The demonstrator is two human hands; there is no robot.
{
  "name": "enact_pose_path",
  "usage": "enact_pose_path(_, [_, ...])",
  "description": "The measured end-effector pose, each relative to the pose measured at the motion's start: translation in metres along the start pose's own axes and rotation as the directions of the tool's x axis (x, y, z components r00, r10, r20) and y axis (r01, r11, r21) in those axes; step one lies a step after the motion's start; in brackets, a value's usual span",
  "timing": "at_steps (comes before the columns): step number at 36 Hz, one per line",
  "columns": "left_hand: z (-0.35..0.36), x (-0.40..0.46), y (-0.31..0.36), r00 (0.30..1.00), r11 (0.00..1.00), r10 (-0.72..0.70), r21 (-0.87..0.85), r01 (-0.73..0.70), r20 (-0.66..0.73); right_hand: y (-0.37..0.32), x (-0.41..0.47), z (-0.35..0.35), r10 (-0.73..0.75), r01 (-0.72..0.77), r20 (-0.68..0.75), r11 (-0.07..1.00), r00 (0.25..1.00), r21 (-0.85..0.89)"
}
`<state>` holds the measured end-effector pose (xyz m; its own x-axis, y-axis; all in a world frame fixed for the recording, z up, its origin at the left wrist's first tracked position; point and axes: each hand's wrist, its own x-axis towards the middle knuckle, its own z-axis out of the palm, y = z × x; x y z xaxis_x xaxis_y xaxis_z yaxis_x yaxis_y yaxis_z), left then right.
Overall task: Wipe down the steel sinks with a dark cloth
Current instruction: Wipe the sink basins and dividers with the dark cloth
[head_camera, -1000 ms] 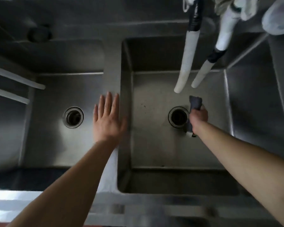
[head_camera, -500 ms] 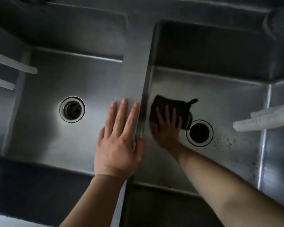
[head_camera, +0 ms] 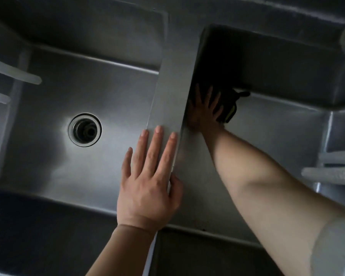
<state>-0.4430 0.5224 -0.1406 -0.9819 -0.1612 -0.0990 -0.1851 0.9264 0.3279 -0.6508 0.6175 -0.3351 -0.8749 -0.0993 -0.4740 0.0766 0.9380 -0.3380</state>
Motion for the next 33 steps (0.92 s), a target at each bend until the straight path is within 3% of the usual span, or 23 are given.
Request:
enact_pose_path(3, [0.000, 0.001, -0.001, 1.000, 1.000, 0.004, 0.011, -0.004, 0.002, -0.003, 0.010, -0.001, -0.022, 0.022, 0.012, 0.999, 1.000, 0.026])
enact_pose_path(6, [0.000, 0.000, 0.000, 1.000, 1.000, 0.000, 0.006, 0.000, 0.012, 0.005, -0.001, 0.012, -0.011, 0.009, -0.017, 0.995, 1.000, -0.096])
enact_pose_path(9, [-0.002, 0.002, 0.001, 1.000, 1.000, -0.005, 0.002, 0.005, 0.026, 0.028, -0.033, 0.032, -0.104, 0.113, 0.068, 0.983, 0.992, -0.145])
enact_pose_path(13, [-0.005, 0.002, 0.002, 0.998, 1.000, -0.029, 0.005, 0.029, 0.059, 0.080, -0.151, 0.073, -0.302, 0.345, 0.189, 0.900, 0.934, -0.267])
enact_pose_path(16, [-0.006, 0.002, 0.004, 0.997, 0.999, -0.033, 0.003, 0.033, 0.063, 0.121, -0.240, 0.091, -0.497, 0.577, 0.308, 0.764, 0.811, -0.287])
enact_pose_path(18, [-0.006, 0.002, 0.004, 0.998, 0.999, -0.038, -0.002, 0.038, 0.053, 0.145, -0.272, 0.094, -0.620, 0.749, 0.422, 0.571, 0.661, -0.336])
enact_pose_path(20, [-0.005, 0.002, 0.004, 0.999, 0.999, -0.037, -0.002, 0.037, 0.038, 0.157, -0.269, 0.086, -0.682, 0.843, 0.495, 0.419, 0.538, -0.339])
enact_pose_path(24, [-0.002, 0.001, 0.003, 0.999, 0.999, -0.033, 0.002, 0.033, 0.005, 0.156, -0.212, 0.058, -0.778, 0.926, 0.509, 0.257, 0.367, -0.275])
enact_pose_path(25, [-0.002, 0.001, 0.003, 1.000, 1.000, -0.029, 0.005, 0.029, -0.001, 0.151, -0.196, 0.052, -0.765, 0.918, 0.511, 0.285, 0.391, -0.276])
enact_pose_path(26, [-0.001, 0.001, 0.002, 1.000, 1.000, -0.024, 0.008, 0.024, -0.004, 0.145, -0.181, 0.047, -0.741, 0.884, 0.484, 0.362, 0.465, -0.295])
enact_pose_path(28, [0.001, 0.001, 0.001, 1.000, 1.000, -0.017, 0.017, 0.017, -0.008, 0.127, -0.153, 0.038, -0.634, 0.717, 0.335, 0.615, 0.697, -0.328])
enact_pose_path(30, [0.000, 0.001, 0.001, 1.000, 1.000, -0.017, 0.026, 0.018, -0.009, 0.103, -0.128, 0.033, -0.457, 0.484, 0.160, 0.823, 0.875, -0.298])
enact_pose_path(33, [-0.001, 0.001, 0.001, 1.000, 0.999, -0.018, 0.027, 0.018, -0.008, 0.067, -0.106, 0.037, -0.175, 0.189, 0.096, 0.966, 0.980, -0.177])
